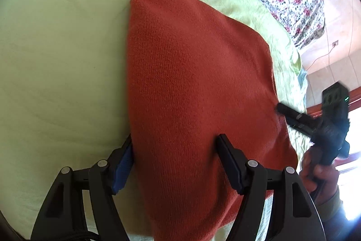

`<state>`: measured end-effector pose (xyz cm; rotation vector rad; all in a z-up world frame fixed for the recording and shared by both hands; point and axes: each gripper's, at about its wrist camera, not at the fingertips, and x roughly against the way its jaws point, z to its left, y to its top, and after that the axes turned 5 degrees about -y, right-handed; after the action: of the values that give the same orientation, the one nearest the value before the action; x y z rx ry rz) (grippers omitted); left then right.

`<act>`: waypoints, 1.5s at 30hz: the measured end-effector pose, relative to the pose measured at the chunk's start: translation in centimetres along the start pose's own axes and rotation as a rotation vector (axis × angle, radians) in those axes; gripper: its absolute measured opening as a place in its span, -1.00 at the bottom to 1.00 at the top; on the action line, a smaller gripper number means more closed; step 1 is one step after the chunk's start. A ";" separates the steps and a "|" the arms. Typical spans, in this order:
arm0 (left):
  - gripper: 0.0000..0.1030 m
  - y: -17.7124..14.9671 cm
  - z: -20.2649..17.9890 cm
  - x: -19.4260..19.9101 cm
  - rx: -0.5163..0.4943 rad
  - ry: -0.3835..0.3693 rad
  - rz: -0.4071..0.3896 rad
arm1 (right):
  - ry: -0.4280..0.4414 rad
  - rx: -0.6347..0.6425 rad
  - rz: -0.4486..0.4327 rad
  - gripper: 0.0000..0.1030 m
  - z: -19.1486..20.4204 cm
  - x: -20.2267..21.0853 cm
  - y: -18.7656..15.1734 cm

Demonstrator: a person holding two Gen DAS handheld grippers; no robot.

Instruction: Fold small clothes

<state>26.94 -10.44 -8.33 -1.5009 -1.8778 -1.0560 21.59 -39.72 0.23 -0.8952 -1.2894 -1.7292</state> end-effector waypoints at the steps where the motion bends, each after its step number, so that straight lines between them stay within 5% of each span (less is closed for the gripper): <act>1: 0.38 0.1 0.0 -0.2 0.004 -0.006 0.001 | -0.020 -0.005 0.020 0.35 -0.4 -0.7 -0.3; 3: 0.37 0.5 0.1 -0.6 0.011 -0.023 -0.001 | 0.001 -0.030 0.032 0.35 -1.2 -1.5 -0.6; 5: 0.17 0.7 0.1 -0.9 0.016 -0.038 -0.011 | 0.052 -0.062 0.031 0.18 -1.8 -1.6 -0.6; 7: -0.41 0.9 0.2 -1.1 0.022 -0.053 -0.013 | 0.148 -0.105 0.090 -0.50 -2.2 -2.4 -0.6; 11: -0.57 0.5 -0.6 2.2 0.009 -0.124 -0.083 | 0.146 -0.086 0.082 -0.64 -0.9 -1.5 -0.6; 16: -0.59 -1.4 -0.7 9.0 -0.036 -0.113 -0.174 | 0.272 -0.019 0.035 -0.66 3.5 1.1 -0.9; 22: -0.59 -4.5 4.9 14.8 0.043 -0.054 -0.239 | 0.389 0.068 0.081 -0.66 10.3 -1.2 -2.2; 27: -0.55 -7.0 9.4 13.7 0.124 -0.016 -0.197 | 0.332 0.134 0.191 -0.66 13.8 -6.4 -4.1; 30: -0.35 -7.2 11.2 12.7 0.168 -0.040 -0.164 | 0.282 0.141 0.215 -0.64 13.8 -7.9 -4.7; 36: 0.09 -3.3 14.8 13.3 0.235 -0.044 -0.179 | 0.227 0.186 0.215 -0.36 14.4 -7.0 -4.1; 42: 0.17 4.5 18.6 12.2 0.326 -0.067 -0.215 | 0.219 0.210 0.195 -0.30 14.4 -5.7 -3.9; 44: 0.00 6.8 19.1 11.5 0.325 -0.067 -0.237 | 0.212 0.206 0.200 -0.30 14.4 -6.0 -3.9; 45: -0.50 7.6 19.1 11.4 0.310 -0.048 -0.250 | 0.210 0.201 0.203 -0.30 14.0 -6.1 -3.9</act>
<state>32.83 12.30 -8.30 -1.1474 -2.1889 -0.7896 21.91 -24.37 -3.42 -0.6839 -1.1670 -1.4642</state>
